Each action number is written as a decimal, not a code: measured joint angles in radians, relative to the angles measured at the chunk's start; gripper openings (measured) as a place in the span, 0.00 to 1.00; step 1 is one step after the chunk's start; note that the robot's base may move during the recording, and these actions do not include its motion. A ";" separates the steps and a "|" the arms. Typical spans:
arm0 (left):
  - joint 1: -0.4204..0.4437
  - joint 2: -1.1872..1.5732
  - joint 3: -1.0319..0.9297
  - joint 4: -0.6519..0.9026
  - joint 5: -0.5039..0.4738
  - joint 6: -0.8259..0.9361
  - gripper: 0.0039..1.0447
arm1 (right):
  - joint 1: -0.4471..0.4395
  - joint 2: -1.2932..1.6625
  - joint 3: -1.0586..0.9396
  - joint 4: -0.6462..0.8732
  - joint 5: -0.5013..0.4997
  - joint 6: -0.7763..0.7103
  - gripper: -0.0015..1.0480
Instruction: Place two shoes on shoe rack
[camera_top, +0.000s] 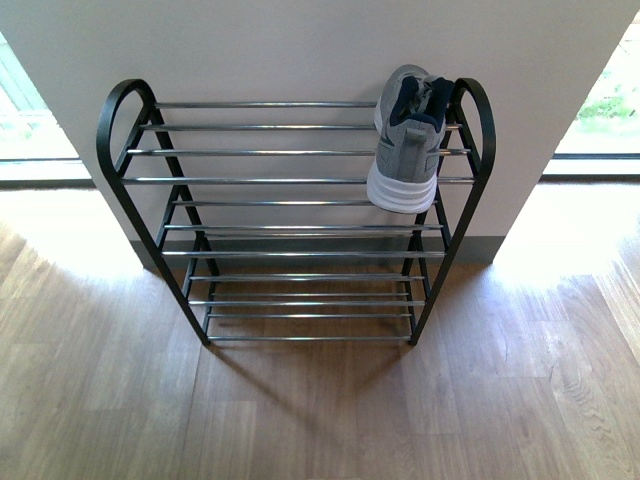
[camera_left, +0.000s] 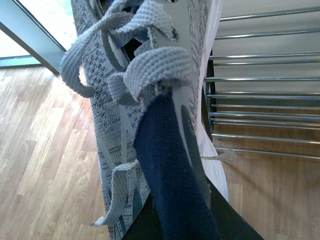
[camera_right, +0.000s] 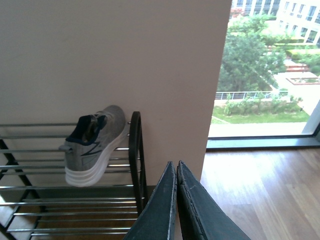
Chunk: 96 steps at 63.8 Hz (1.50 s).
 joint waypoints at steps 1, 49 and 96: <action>0.000 0.000 0.000 0.000 0.000 0.000 0.02 | 0.000 -0.005 -0.001 -0.003 0.000 0.000 0.02; 0.000 0.000 0.000 0.000 0.002 0.000 0.02 | -0.001 -0.253 -0.029 -0.197 -0.002 0.000 0.02; 0.012 1.123 1.101 -0.138 0.674 -0.246 0.02 | -0.001 -0.449 -0.029 -0.399 -0.002 0.000 0.02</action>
